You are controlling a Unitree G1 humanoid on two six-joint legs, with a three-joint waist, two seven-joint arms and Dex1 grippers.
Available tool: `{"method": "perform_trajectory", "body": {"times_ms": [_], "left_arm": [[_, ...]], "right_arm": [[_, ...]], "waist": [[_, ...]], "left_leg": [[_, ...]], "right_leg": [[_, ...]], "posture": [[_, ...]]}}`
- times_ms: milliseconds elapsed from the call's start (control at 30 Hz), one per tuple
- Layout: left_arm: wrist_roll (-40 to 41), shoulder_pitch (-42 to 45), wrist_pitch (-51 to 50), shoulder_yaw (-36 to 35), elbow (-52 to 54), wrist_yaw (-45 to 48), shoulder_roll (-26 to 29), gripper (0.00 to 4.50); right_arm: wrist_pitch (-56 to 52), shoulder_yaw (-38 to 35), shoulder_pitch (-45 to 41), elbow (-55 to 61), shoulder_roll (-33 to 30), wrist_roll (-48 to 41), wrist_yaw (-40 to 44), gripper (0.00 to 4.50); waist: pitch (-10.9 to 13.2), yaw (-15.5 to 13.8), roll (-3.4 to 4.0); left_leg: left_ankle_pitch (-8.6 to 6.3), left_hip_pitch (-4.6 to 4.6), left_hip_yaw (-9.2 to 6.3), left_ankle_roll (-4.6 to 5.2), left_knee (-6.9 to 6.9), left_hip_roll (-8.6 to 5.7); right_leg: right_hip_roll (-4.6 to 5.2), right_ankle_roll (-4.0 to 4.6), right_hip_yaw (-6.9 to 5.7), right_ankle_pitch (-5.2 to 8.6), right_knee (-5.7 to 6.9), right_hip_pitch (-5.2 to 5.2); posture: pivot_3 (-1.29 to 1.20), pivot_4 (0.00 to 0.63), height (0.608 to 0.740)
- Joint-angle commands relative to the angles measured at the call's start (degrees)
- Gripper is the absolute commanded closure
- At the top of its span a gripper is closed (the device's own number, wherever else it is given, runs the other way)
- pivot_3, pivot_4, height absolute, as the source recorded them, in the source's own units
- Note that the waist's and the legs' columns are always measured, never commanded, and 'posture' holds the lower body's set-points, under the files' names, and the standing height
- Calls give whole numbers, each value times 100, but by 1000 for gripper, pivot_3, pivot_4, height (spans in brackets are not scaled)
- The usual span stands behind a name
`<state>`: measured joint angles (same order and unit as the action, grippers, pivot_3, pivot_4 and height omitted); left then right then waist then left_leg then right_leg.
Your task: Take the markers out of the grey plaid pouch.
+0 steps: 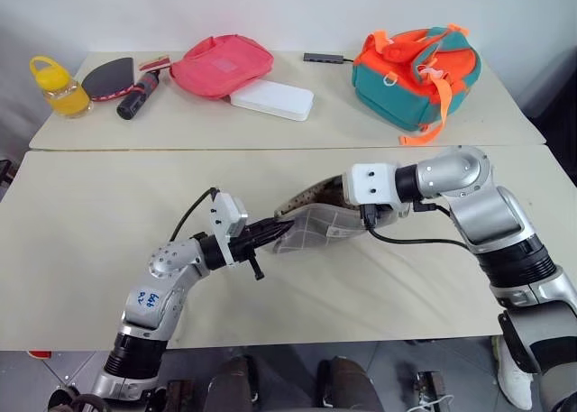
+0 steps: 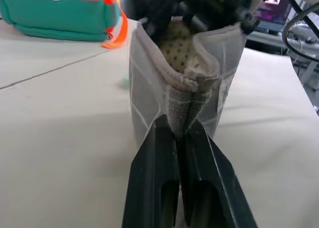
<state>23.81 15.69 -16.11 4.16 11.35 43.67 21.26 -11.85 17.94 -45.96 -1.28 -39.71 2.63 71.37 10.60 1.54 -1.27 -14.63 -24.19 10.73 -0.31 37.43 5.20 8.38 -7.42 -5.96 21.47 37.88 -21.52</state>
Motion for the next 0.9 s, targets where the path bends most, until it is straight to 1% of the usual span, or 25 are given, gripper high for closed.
{"method": "perform_trajectory", "body": {"times_ms": [33,67,100,133,233,267,500,800,900], "left_arm": [[27,98,218,29,371,38,-74,4500],[21,92,211,34,379,31,-74,4500],[3,82,215,43,381,28,-69,4500],[-8,70,223,49,375,26,-68,4500],[-9,28,231,46,375,27,-62,4500],[-4,25,225,40,377,24,-60,4500],[-33,-10,230,33,357,-16,-68,4500],[17,6,181,-31,345,-85,-103,4500],[45,10,165,-59,331,-100,-109,4500]], "right_arm": [[-520,-124,26,198,79,-232,-24,1776],[-545,-133,29,221,99,-256,-40,1776],[-569,-146,31,236,127,-282,-70,1403],[-582,-145,33,253,131,-289,-88,1184],[-687,-183,21,325,164,-388,-85,263],[-733,-209,13,358,173,-440,-72,20],[-867,-309,-18,506,113,-679,-40,20],[-273,-265,-67,484,-27,-558,-30,20],[-291,-301,-76,413,-48,-641,-9,20]], "waist": [[0,7,0],[0,22,0],[0,28,0],[0,30,0],[0,12,0],[0,6,0],[0,8,0],[0,5,0],[0,12,0]], "left_leg": [[0,0,0,0,1,0],[0,1,0,0,1,1],[0,2,0,0,1,2],[1,3,0,-1,0,3],[1,2,0,-1,1,3],[1,1,0,-1,1,3],[0,1,-1,-1,1,2],[0,1,0,-1,0,2],[0,1,0,-1,1,2]], "right_leg": [[0,0,0,0,2,0],[0,0,0,0,3,-1],[-1,0,0,0,6,-1],[-1,0,0,0,6,-2],[-2,0,1,0,5,-2],[-2,0,1,0,4,-2],[-1,0,0,0,4,-1],[-2,0,0,0,4,-2],[-1,0,0,0,4,-1]], "posture": [[0,150,740],[0,150,740],[0,150,740],[0,150,740],[0,150,740],[0,150,740],[0,150,740],[0,150,740],[0,150,740]]}}
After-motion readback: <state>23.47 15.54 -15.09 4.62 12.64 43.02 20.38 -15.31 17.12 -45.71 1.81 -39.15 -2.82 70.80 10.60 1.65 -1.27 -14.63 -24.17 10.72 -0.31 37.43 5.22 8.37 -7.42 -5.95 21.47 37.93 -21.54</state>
